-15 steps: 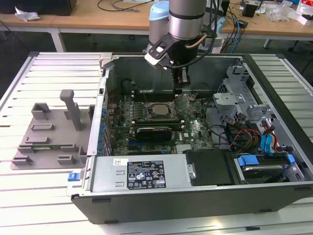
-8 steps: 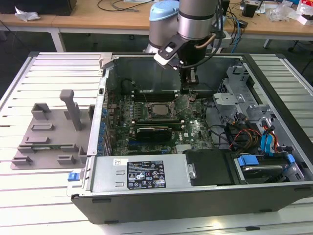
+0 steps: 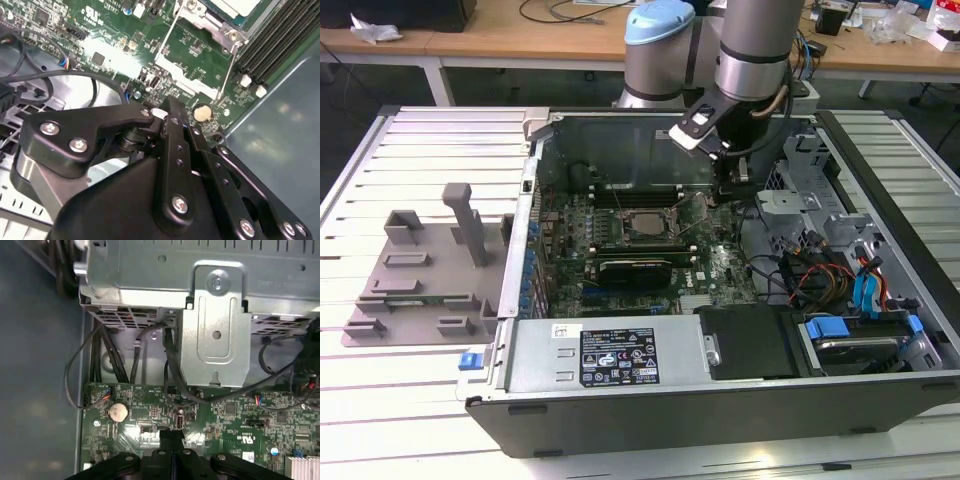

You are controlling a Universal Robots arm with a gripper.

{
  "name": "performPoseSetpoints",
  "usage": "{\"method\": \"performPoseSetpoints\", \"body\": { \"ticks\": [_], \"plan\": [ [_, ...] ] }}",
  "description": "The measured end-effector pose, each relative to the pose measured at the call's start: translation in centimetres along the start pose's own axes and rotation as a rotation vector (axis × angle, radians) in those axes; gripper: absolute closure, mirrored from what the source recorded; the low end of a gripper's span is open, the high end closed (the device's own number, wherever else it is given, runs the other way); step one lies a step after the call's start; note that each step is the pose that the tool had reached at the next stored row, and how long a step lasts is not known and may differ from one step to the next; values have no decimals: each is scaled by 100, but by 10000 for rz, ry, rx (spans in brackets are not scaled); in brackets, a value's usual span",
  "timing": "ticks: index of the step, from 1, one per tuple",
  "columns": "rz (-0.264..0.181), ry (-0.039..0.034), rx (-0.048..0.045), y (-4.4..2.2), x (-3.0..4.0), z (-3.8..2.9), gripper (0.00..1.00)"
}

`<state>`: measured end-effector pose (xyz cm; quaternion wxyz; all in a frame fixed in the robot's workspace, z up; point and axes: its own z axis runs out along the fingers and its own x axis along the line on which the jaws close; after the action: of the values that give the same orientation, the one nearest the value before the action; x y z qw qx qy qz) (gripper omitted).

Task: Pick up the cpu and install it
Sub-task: 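Close the cpu cover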

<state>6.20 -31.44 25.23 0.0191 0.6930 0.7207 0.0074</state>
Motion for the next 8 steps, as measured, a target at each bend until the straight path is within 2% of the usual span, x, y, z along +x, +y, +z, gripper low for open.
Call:
{"method": "performPoseSetpoints", "body": {
  "ticks": [2, 3, 4, 8],
  "plan": [
    [0, 2, 34, -2, 1, 68, 89],
    [-1, 2, 65, -4, 2, 126, 89],
    [-1, 1, 68, -4, 2, 144, 89],
    [-2, 4, 67, -9, 3, 146, 89]
  ]
}}
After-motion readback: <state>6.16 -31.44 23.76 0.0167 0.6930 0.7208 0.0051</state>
